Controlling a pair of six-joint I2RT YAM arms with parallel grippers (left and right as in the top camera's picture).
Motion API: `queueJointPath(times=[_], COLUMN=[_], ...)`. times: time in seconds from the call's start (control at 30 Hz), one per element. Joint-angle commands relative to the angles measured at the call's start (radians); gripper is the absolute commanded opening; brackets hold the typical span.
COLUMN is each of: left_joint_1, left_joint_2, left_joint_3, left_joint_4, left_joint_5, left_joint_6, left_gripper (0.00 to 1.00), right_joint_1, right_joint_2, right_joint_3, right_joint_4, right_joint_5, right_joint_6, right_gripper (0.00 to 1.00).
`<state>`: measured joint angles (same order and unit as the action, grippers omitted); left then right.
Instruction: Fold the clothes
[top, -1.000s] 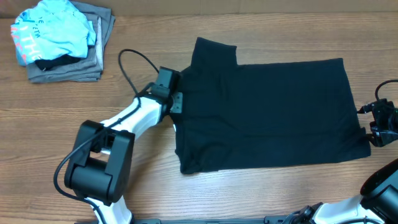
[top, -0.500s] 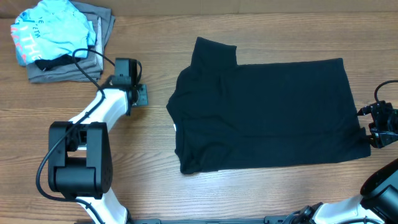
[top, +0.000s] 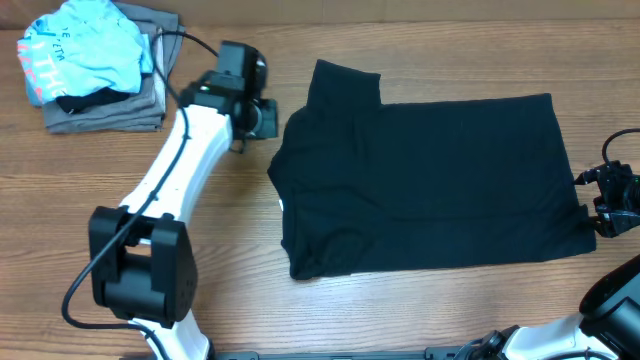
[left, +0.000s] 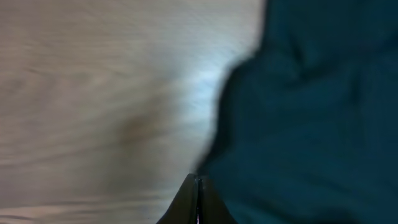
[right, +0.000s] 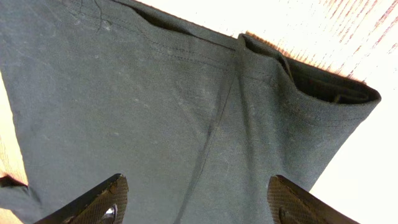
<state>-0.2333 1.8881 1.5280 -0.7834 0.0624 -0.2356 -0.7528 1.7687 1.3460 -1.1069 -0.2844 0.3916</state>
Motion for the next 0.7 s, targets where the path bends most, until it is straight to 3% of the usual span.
queueJointPath(times=[0.0, 0.5, 0.67], left_joint_1=[-0.03, -0.1, -0.098], left_joint_2=[0.023, 0.237, 0.252], left_joint_3=[-0.034, -0.062, -0.061], left_joint_4=[-0.005, 0.008, 0.008], left_joint_5=[0.124, 0.143, 0.047], left_joint_6=[-0.042, -0.06, -0.059], left_gripper=[0.04, 0.04, 0.04], right_joint_1=[0.0, 0.0, 0.0], right_joint_2=[-0.005, -0.005, -0.005], right_joint_3=[0.002, 0.002, 0.002], right_joint_4=[0.006, 0.002, 0.002], right_joint_5=[0.006, 0.006, 0.015], right_joint_6=[-0.004, -0.004, -0.004], right_gripper=[0.76, 0.76, 0.76])
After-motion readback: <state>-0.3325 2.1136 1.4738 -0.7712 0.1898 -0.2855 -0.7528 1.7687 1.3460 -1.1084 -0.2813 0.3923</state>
